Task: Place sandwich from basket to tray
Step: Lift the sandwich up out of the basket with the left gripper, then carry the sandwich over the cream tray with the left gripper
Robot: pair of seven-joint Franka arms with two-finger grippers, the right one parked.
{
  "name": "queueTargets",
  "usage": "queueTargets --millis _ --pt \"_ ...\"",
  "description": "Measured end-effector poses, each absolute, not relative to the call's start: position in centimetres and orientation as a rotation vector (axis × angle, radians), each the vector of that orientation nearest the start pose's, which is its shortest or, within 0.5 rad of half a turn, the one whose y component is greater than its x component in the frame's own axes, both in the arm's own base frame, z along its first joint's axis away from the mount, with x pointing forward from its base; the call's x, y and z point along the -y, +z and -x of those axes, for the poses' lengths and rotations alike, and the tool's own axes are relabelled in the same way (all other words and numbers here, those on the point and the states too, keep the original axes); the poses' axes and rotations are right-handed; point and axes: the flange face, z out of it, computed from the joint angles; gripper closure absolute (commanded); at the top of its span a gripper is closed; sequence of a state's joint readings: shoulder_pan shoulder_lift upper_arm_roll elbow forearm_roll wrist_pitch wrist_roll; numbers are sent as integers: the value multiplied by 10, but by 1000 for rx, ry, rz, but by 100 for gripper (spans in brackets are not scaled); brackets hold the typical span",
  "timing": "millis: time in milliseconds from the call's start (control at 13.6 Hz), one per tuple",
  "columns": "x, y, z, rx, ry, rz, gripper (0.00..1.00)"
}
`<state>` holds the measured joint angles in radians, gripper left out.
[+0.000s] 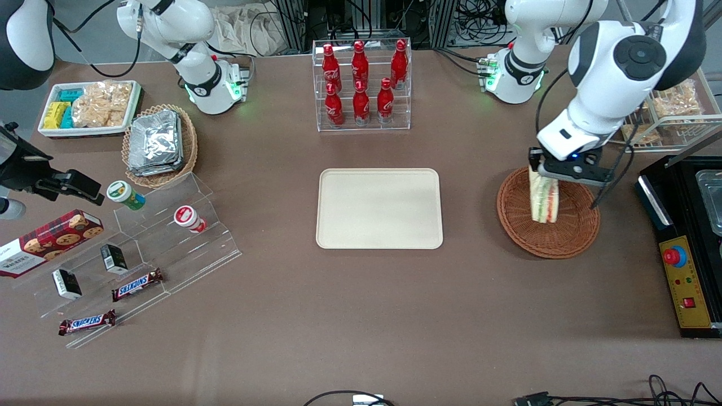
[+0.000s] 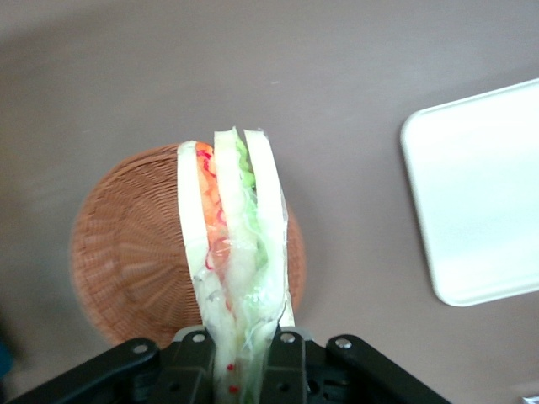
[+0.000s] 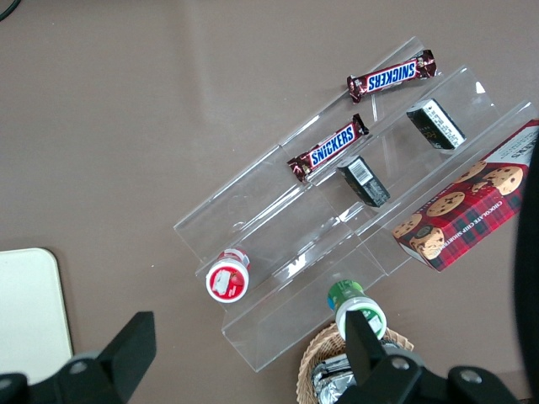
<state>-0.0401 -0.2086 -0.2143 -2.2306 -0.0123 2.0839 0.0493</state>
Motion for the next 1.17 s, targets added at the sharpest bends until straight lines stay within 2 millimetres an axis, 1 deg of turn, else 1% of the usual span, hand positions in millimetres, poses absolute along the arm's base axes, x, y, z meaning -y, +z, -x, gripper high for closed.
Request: queueTargets --millis 147,367,513,587,660,733,807,953,1173 --pt "163 460 -470 -509 -84 3106 95" --pt "228 445 -458 -485 -92 3126 95" --pt "275 427 -447 -452 -105 3149 95" --pt "295 416 -442 -437 -109 3163 95" --pt "311 403 -438 -422 -109 3175 95" --pt "321 390 -436 -409 -98 3177 95" --pt "327 378 -435 -404 -82 3173 95" --pt "337 357 -433 -411 -53 3169 95" --pt "348 327 -434 -414 -56 3167 95"
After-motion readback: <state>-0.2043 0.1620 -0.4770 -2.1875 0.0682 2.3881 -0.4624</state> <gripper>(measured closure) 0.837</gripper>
